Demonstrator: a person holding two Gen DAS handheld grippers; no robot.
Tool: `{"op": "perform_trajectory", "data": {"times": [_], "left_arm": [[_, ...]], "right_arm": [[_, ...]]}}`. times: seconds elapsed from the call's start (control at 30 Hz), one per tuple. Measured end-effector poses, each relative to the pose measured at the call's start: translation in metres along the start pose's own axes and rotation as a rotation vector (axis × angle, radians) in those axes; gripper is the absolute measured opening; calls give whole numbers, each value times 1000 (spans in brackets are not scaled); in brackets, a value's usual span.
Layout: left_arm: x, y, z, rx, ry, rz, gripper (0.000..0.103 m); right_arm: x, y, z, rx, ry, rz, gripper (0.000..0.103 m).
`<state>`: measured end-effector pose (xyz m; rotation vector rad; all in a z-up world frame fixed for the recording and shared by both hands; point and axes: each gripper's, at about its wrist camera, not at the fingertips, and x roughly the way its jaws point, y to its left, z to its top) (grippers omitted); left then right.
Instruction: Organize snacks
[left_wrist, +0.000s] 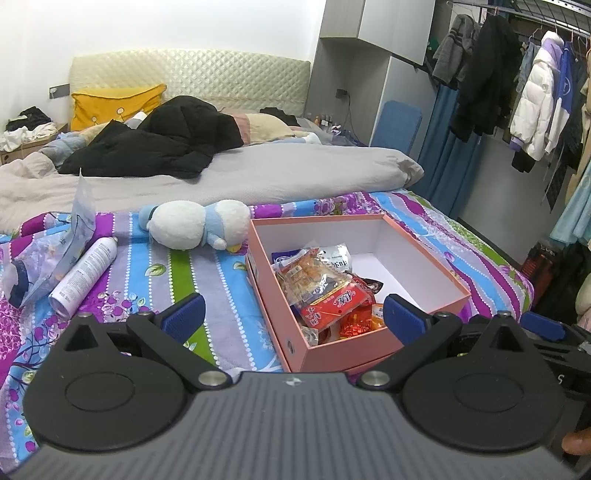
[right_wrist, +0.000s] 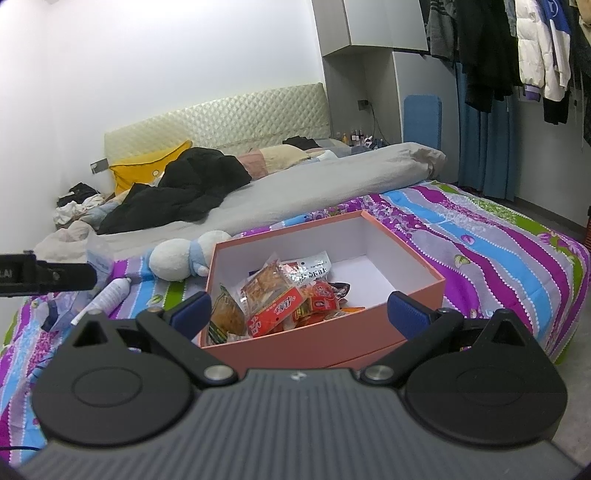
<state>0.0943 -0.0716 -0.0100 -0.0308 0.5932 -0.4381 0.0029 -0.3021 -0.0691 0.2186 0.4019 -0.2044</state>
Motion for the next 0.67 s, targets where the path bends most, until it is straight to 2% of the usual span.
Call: {"op": "perform_trajectory", "data": {"times": [0.67], "left_arm": [[2,-1,-1,-3,16,-22,103]], "right_arm": [[1,2,-2,-8,3,-6,103]]}}
